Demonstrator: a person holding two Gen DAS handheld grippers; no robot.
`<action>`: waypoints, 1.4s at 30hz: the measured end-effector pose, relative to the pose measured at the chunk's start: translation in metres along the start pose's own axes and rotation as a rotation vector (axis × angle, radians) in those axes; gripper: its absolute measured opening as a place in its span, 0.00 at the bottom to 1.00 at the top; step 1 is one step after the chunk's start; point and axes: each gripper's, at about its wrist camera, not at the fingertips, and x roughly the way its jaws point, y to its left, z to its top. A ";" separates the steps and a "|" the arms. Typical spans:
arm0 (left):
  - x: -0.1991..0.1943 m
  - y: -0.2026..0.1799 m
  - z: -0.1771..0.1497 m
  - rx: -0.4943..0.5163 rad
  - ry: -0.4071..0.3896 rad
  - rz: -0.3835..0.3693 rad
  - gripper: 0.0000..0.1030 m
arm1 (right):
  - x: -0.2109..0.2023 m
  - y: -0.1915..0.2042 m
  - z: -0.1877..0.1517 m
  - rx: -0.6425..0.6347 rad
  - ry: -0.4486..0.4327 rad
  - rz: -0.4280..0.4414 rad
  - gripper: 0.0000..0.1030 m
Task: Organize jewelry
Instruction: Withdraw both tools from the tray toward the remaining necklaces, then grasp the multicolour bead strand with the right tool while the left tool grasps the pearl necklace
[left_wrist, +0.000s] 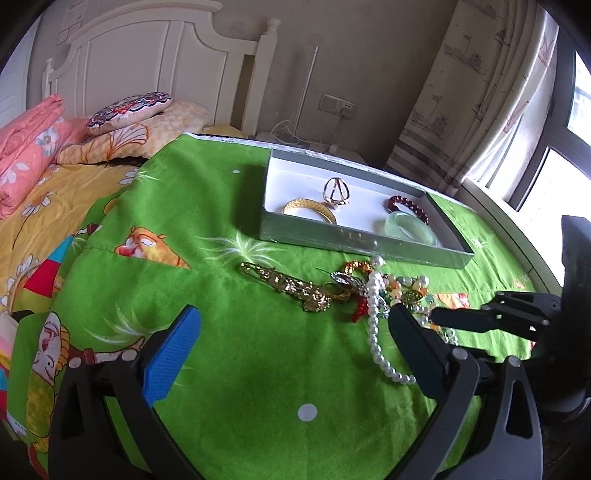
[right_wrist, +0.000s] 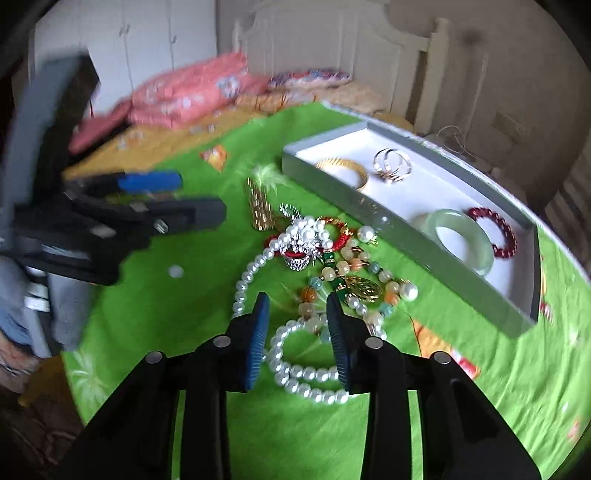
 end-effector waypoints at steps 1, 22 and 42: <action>-0.001 0.001 -0.001 -0.005 -0.006 0.001 0.98 | 0.007 0.003 0.002 -0.020 0.023 -0.017 0.28; 0.008 -0.034 -0.006 0.129 0.118 -0.022 0.97 | -0.039 -0.118 -0.083 0.795 -0.428 0.755 0.11; 0.045 -0.081 -0.014 0.295 0.195 0.074 0.13 | -0.058 -0.129 -0.104 0.809 -0.556 0.864 0.11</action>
